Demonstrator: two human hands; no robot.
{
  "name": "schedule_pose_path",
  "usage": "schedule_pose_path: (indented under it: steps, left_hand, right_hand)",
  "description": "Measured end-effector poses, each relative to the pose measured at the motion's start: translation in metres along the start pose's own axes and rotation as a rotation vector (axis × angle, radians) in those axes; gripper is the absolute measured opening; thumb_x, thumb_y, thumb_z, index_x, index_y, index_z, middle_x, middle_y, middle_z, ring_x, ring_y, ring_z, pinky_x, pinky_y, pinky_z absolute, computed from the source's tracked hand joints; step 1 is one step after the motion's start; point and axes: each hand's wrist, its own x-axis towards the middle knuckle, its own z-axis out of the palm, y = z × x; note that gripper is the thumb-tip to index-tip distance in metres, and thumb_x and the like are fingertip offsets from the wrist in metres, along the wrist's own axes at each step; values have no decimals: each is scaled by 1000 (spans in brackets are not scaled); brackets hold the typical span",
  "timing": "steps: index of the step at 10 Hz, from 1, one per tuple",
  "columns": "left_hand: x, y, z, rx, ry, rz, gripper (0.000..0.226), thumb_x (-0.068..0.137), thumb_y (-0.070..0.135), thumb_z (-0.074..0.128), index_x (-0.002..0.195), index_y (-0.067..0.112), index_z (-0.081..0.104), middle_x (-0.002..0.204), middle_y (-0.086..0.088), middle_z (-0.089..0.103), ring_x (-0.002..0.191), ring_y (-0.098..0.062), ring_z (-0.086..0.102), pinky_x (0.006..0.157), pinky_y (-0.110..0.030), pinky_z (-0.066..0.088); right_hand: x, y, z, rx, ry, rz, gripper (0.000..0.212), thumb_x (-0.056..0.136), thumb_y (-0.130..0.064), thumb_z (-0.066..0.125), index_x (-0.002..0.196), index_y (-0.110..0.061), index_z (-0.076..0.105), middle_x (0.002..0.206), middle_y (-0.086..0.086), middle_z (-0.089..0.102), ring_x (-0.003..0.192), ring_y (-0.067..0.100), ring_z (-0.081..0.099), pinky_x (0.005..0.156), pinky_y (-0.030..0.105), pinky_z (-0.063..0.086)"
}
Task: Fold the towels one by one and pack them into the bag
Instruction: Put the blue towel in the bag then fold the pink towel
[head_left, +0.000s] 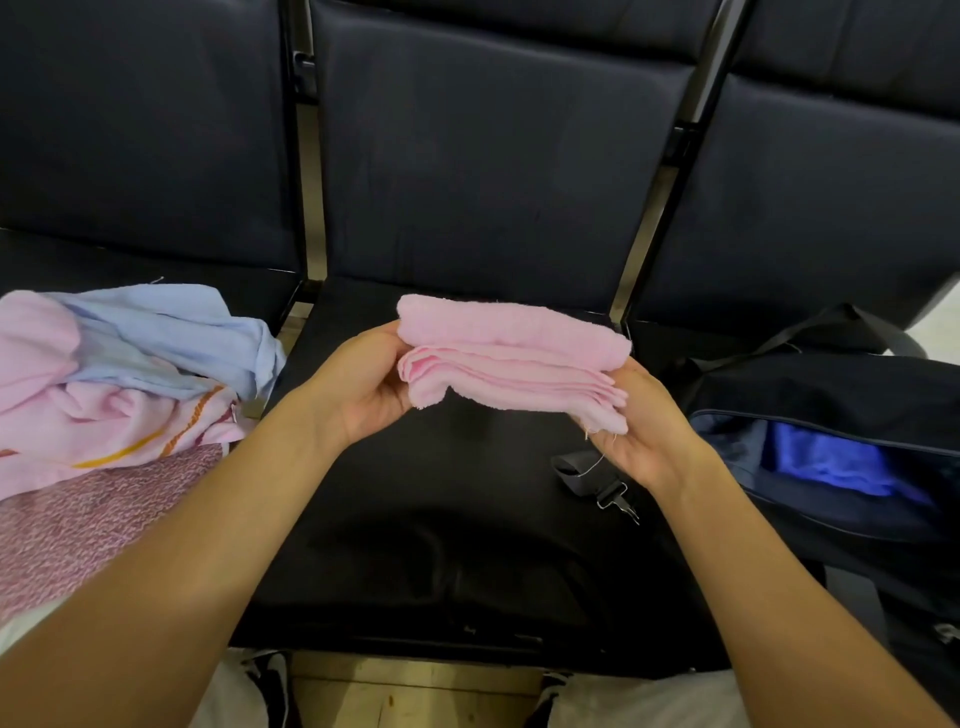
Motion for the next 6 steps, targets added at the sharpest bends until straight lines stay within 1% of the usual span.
schedule_pose_path:
  steps: [1,2,3,4,5,6]
  left_hand:
    - [1,-1,3,47,6,16,27,95,0,46,107,9,68,98,-10,73,85,-19,72,80,-35,58]
    - [1,-2,5,98,-25,19,30,94,-2,45,111,8,68,103,-12,71,88,-20,69,85,-35,55]
    - [-1,-5,8,179,-67,30,32,96,-2,45,115,12,68,105,-11,72,90,-20,71,75,-32,59]
    - [-4,-10,17,286,-123,62,33,97,0,48,115,19,68,108,-8,73,97,-22,71,79,-34,59]
    - [-6,-20,28,336,-173,87,35,96,3,53,121,26,63,113,-3,72,103,-22,70,88,-41,57]
    - [-9,-30,42,357,-222,99,44,96,3,53,127,34,56,120,5,68,108,-19,67,88,-45,57]
  right_hand:
    - [-2,1,-2,-70,-1,-15,42,101,6,33,142,4,39,76,2,53,59,13,54,45,20,50]
    - [1,2,-9,-86,5,-9,40,101,5,35,141,7,39,76,2,54,52,10,59,42,18,50]
    - [-1,0,-17,-106,-17,-18,32,101,3,38,128,0,54,79,4,63,53,6,66,49,20,55]
    - [-6,-6,-25,-127,-91,-46,25,101,-2,47,115,-11,65,95,9,74,81,19,73,71,33,62]
    - [-9,-11,-38,-170,-64,-89,29,101,-7,50,127,-14,61,116,11,71,102,26,70,83,38,59]
    - [-15,-15,-53,-185,1,-110,27,102,-7,49,126,-11,62,118,11,70,105,26,67,93,41,56]
